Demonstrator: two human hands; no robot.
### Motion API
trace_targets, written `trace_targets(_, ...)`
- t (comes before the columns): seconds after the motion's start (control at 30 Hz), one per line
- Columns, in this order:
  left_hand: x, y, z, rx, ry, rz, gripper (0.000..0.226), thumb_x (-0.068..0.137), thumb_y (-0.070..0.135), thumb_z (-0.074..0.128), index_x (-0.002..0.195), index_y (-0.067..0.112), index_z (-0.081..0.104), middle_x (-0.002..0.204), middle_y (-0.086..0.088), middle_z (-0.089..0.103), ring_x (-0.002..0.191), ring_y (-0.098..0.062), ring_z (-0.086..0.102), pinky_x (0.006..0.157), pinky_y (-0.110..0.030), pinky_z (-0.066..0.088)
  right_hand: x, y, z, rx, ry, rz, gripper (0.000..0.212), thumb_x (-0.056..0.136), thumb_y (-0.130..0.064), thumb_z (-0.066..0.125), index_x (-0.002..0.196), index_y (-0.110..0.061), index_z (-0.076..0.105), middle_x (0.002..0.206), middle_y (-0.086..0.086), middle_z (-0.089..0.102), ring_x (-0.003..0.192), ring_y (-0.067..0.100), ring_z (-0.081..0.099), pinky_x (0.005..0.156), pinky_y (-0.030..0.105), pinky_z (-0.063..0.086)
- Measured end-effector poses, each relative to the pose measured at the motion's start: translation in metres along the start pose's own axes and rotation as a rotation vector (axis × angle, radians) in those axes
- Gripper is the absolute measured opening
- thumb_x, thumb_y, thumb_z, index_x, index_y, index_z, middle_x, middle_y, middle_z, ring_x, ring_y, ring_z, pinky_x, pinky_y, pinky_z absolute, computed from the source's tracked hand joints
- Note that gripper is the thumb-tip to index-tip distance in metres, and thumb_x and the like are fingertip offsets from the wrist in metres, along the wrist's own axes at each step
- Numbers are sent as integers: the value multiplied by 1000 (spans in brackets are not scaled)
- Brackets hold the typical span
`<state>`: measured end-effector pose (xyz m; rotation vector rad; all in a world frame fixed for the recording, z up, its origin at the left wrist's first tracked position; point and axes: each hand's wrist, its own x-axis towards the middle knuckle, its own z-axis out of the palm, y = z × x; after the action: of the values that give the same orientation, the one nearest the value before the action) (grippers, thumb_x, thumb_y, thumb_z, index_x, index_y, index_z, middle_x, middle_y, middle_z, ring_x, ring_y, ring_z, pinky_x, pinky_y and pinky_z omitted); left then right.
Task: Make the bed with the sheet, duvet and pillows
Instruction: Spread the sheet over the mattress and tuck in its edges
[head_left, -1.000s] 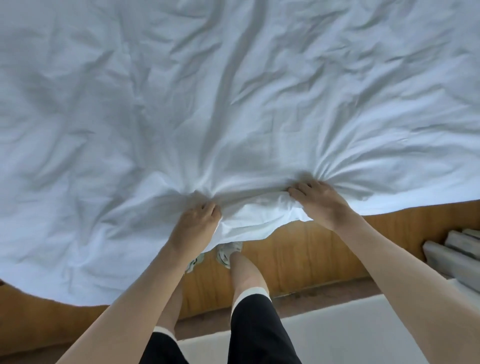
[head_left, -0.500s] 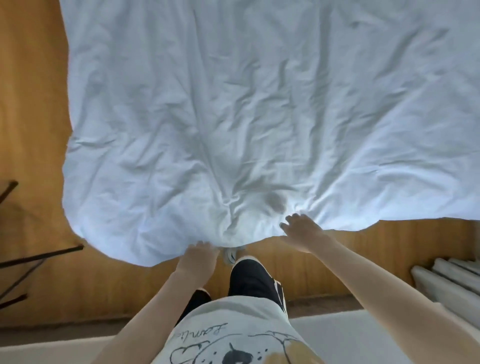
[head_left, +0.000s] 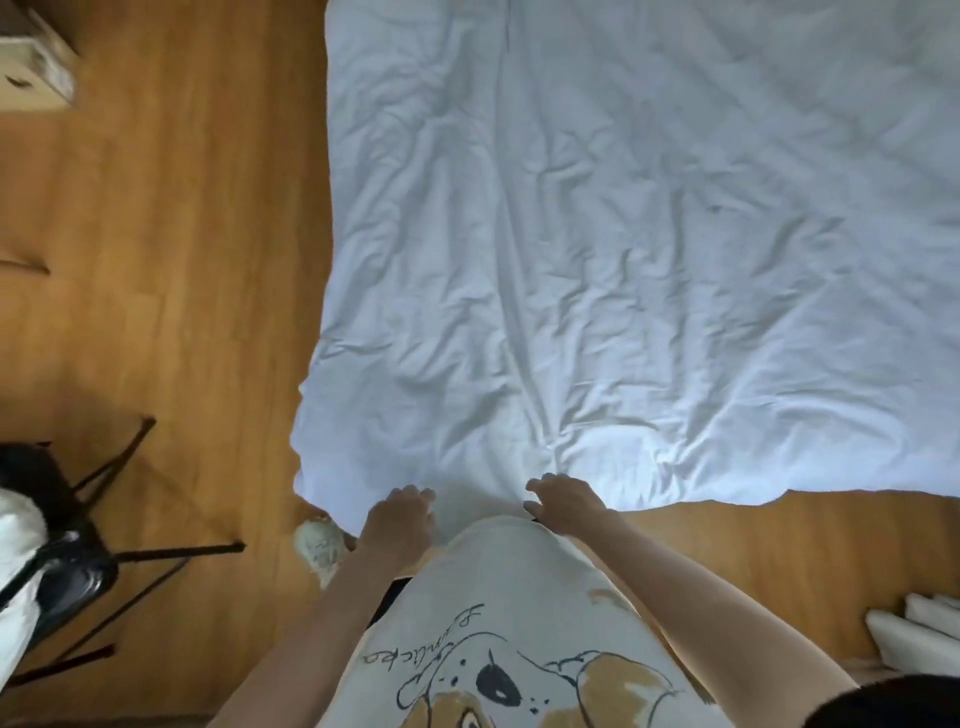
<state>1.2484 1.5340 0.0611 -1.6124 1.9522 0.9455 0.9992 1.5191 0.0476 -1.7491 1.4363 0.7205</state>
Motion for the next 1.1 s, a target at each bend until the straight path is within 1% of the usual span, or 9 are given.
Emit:
trace_targets(0.13, -33, -96, 4, 3, -51, 32, 40, 97, 24, 36, 135, 17, 46, 133, -4, 49, 121, -21, 43, 94, -33, 41, 3, -73, 8, 39, 20, 123, 40, 99, -35, 38, 133, -16, 48, 130, 8, 52, 123, 26, 47, 98, 35, 37)
trace_targets(0.23, -58, -173, -13, -1, -20, 36, 39, 98, 24, 35, 134, 13, 47, 135, -5, 47, 124, -21, 41, 97, -32, 39, 7, -143, 9, 92, 22, 164, 42, 99, -37, 38, 135, -19, 48, 133, 7, 52, 126, 24, 46, 100, 34, 36)
trace_targets(0.33, -82, -243, -41, -39, 33, -15, 38, 99, 27, 34, 131, 12, 49, 134, -5, 48, 123, -21, 42, 95, -33, 41, 18, -219, 1, 161, 7, 145, 43, 99, -38, 37, 138, -21, 45, 137, 2, 51, 130, 19, 43, 102, 30, 34)
trace_targets(0.53, -81, -342, -93, -26, 40, -96, 45, 101, 27, 34, 144, 16, 37, 145, -5, 39, 131, -21, 38, 105, -34, 37, 58, -333, -42, 199, 87, 11, 41, 100, -40, 38, 137, -23, 46, 134, -2, 53, 128, 16, 45, 101, 27, 34)
trace_targets(0.73, -35, -391, -144, -9, 91, -59, 45, 100, 28, 37, 143, 17, 39, 141, -2, 43, 129, -20, 39, 102, -33, 38, 111, -394, -98, 286, 138, -12, 39, 99, -37, 40, 133, -22, 50, 133, -1, 55, 126, 17, 47, 99, 30, 36)
trace_targets(0.87, 8, -423, -196, -12, 81, -26, 44, 100, 29, 35, 142, 15, 40, 142, -5, 41, 130, -21, 37, 100, -35, 39, 164, -419, -149, 346, 148, 7, 31, 98, -34, 39, 117, -19, 58, 121, 2, 62, 115, 22, 54, 91, 33, 41)
trace_targets(0.97, 47, -451, -248, 24, 66, -17, 43, 101, 28, 34, 142, 14, 39, 142, -6, 41, 130, -22, 37, 99, -36, 40, 211, -430, -197, 396, 126, 45, 25, 98, -31, 39, 104, -16, 58, 118, 5, 63, 109, 27, 57, 86, 34, 43)
trace_targets(1.03, 71, -467, -286, 12, 68, -42, 43, 101, 28, 35, 142, 14, 39, 141, -5, 42, 128, -22, 39, 98, -35, 42, 234, -432, -236, 467, 127, 72, 25, 95, -28, 42, 105, -16, 61, 116, 5, 64, 107, 28, 58, 85, 34, 45)
trace_targets(1.1, 93, -481, -324, 0, 72, -55, 43, 100, 28, 36, 141, 15, 40, 140, -4, 43, 127, -20, 40, 96, -34, 42, 252, -435, -278, 551, 128, 110, 28, 94, -28, 42, 110, -18, 62, 117, 3, 63, 111, 27, 57, 91, 35, 45)
